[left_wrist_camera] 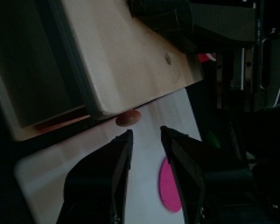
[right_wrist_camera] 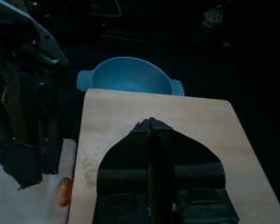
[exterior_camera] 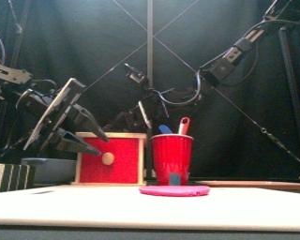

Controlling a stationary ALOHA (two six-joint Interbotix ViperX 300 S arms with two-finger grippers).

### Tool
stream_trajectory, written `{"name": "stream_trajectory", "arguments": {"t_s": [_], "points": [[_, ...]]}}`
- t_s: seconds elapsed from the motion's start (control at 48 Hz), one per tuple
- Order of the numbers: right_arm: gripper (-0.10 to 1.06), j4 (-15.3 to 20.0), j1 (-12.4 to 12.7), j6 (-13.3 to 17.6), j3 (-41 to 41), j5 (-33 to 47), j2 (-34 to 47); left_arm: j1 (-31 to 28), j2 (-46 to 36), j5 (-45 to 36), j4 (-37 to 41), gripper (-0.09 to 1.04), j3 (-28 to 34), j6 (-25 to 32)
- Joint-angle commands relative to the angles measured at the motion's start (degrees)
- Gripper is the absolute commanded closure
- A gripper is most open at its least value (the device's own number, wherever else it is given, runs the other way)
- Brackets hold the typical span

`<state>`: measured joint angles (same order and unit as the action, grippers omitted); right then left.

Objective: Get the cutter from the drawer then cut the dough then place the extra dough in the bowl
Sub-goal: Open the drawer

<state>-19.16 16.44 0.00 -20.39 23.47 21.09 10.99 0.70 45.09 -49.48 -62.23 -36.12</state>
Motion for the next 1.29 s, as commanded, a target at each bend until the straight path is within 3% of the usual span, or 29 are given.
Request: {"name": "stream_trajectory", "arguments": {"t_s": [0.021, 0.562, 0.833, 1.292], "points": [[0.94, 0.0, -0.35, 0.0, 0.7, -0.26, -0.88, -0.7, 0.18, 0.18, -0.35, 0.22, 1.85, 0.09], [0.94, 0.0, -1.14, 0.0, 1.41, -0.7, -0.88, -4.39, 2.64, 0.09, -0.62, 0.13, 3.43, -0.18], [0.94, 0.18, -1.23, 0.09, 1.67, -0.97, -0.79, -7.29, 3.96, -7.21, -1.93, 0.15, 6.15, 0.35], [0.94, 0.35, -1.32, 0.09, 1.67, -1.14, -0.26, -7.29, 4.22, -8.88, -0.7, 0.39, 5.54, 0.79]]}}
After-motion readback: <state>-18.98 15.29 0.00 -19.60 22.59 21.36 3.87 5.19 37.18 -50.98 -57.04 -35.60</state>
